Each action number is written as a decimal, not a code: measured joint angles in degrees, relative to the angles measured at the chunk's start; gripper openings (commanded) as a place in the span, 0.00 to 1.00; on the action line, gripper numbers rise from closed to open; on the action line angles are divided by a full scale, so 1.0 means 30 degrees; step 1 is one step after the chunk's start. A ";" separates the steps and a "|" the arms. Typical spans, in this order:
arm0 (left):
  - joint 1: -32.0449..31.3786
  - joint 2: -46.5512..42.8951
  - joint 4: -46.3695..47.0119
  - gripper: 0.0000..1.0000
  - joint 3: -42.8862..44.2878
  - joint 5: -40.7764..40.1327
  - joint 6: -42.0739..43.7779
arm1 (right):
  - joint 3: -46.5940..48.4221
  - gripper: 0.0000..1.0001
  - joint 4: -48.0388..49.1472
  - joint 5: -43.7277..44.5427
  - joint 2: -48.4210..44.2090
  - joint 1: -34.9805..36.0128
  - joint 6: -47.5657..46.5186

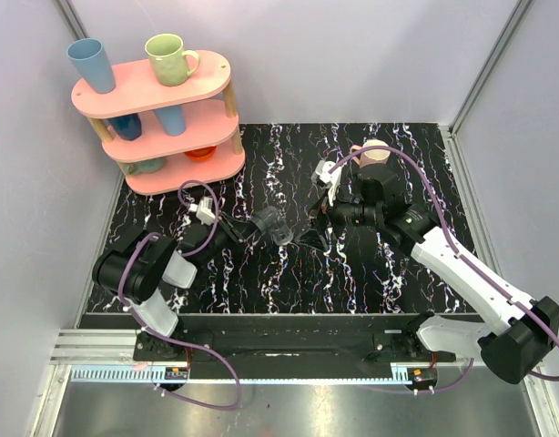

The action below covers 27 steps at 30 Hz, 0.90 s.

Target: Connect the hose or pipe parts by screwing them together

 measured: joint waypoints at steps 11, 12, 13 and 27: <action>0.0452 0.0532 0.0080 0.44 -0.0641 -0.0597 -0.1421 | -0.0138 1.00 -0.0138 0.0736 -0.0488 0.0000 0.0073; 0.0510 0.0532 0.0095 0.45 -0.0750 -0.0648 -0.1537 | -0.0138 1.00 -0.0131 0.0823 -0.0539 0.0000 0.0087; 0.0583 0.0532 0.0095 0.50 -0.0867 -0.0692 -0.1654 | -0.0138 1.00 -0.0146 0.0918 -0.0605 0.0000 0.0117; 0.0080 -1.0083 -0.7570 0.99 0.0670 -0.0641 0.3555 | -0.1086 1.00 -0.0510 0.7577 -0.1945 0.0000 0.4845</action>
